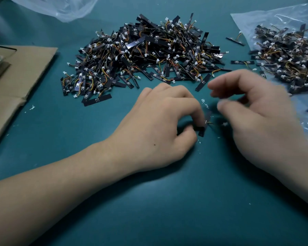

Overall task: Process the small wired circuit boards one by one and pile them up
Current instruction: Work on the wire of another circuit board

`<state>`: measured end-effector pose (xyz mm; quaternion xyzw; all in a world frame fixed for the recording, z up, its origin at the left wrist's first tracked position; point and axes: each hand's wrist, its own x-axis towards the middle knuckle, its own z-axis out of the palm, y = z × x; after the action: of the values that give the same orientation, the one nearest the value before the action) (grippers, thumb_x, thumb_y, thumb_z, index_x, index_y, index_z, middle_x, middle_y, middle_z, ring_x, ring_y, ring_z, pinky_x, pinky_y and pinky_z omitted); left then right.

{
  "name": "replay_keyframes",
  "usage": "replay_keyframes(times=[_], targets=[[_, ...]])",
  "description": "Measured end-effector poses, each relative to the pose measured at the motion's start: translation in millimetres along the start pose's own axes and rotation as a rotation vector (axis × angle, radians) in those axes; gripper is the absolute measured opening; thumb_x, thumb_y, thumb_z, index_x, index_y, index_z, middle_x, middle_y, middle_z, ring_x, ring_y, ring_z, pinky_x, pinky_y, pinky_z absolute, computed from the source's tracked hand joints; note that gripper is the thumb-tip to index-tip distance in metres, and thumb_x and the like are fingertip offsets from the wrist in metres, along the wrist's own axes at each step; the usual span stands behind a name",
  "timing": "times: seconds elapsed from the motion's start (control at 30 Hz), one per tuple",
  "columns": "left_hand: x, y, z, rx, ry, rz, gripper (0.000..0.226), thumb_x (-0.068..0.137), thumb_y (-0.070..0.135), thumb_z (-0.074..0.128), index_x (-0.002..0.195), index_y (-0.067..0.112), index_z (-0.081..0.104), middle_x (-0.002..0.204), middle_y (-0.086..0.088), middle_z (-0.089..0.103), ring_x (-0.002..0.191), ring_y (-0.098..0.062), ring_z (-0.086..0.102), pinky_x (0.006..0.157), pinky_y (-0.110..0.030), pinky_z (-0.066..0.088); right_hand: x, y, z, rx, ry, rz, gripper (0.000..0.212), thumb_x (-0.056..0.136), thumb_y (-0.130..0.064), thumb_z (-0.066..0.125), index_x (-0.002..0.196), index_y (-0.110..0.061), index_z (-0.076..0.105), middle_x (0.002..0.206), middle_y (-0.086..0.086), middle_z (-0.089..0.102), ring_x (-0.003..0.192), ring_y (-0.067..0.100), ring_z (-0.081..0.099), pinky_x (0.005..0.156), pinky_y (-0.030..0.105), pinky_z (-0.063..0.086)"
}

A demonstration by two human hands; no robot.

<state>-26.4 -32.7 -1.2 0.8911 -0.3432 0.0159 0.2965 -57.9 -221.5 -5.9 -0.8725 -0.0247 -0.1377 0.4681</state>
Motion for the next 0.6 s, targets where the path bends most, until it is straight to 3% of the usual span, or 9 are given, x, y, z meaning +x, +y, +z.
replay_keyframes(times=[0.07,0.13,0.2,0.3,0.37,0.43,0.6], targets=[[0.0,0.2,-0.6,-0.033,0.011,-0.011,0.022,0.079,0.031,0.056,0.096,0.035,0.070,0.105,0.015,0.063,0.103,-0.017,0.053,0.094,-0.046,0.041,1.2,-0.9,3.4,-0.179,-0.087,0.042,0.055,0.080,0.008,0.050,0.109,-0.038,0.063,0.112,-0.014,0.068,0.112,0.011,0.061,0.108,0.029,0.045],[0.1,1.6,-0.9,-0.050,0.019,-0.005,0.021,0.081,0.040,0.058,0.097,0.034,0.070,0.107,0.016,0.064,0.105,-0.017,0.055,0.097,-0.046,0.041,1.4,-4.9,4.9,-0.252,-0.114,0.028,0.061,0.076,0.011,0.050,0.111,-0.038,0.061,0.113,-0.015,0.065,0.117,0.016,0.058,0.112,0.047,0.041],[0.2,2.2,0.1,-0.003,0.011,-0.007,0.026,0.082,0.053,0.065,0.100,0.035,0.071,0.109,0.017,0.064,0.107,-0.016,0.054,0.098,-0.046,0.041,1.5,-7.7,4.5,-0.294,-0.120,-0.005,0.058,0.077,0.010,0.053,0.108,-0.037,0.062,0.110,-0.017,0.062,0.115,0.014,0.056,0.111,0.051,0.039],[0.7,-0.5,2.0,0.023,0.019,-0.019,0.021,0.084,0.051,0.067,0.096,0.035,0.073,0.110,0.017,0.064,0.107,-0.017,0.054,0.097,-0.046,0.042,2.4,-4.5,4.2,-0.344,-0.144,-0.023,0.046,0.081,0.004,0.058,0.100,-0.037,0.065,0.113,-0.015,0.061,0.119,0.013,0.052,0.110,0.040,0.032],[1.0,-1.9,2.7,-0.002,0.043,-0.025,0.011,0.085,0.039,0.066,0.091,0.034,0.074,0.106,0.016,0.065,0.104,-0.018,0.055,0.096,-0.047,0.043,2.2,-1.6,5.4,-0.414,-0.156,-0.019,0.032,0.086,-0.007,0.059,0.095,-0.037,0.067,0.117,-0.014,0.059,0.121,0.014,0.049,0.097,0.026,0.022],[1.1,-1.9,2.6,-0.022,0.056,-0.038,0.011,0.084,0.032,0.063,0.088,0.033,0.074,0.104,0.014,0.065,0.103,-0.019,0.056,0.095,-0.047,0.044,1.9,1.1,6.4,-0.488,-0.153,-0.018,0.021,0.088,-0.017,0.058,0.091,-0.036,0.065,0.117,-0.013,0.056,0.121,0.017,0.046,0.088,0.025,0.017],[1.8,-0.2,1.1,-0.041,0.065,-0.036,0.017,0.084,0.035,0.057,0.093,0.029,0.070,0.101,0.013,0.066,0.100,-0.018,0.057,0.095,-0.046,0.045,1.1,2.1,6.3,-0.475,-0.161,-0.017,0.014,0.091,-0.021,0.059,0.091,-0.035,0.059,0.118,-0.012,0.055,0.120,0.016,0.043,0.089,0.023,0.017]])
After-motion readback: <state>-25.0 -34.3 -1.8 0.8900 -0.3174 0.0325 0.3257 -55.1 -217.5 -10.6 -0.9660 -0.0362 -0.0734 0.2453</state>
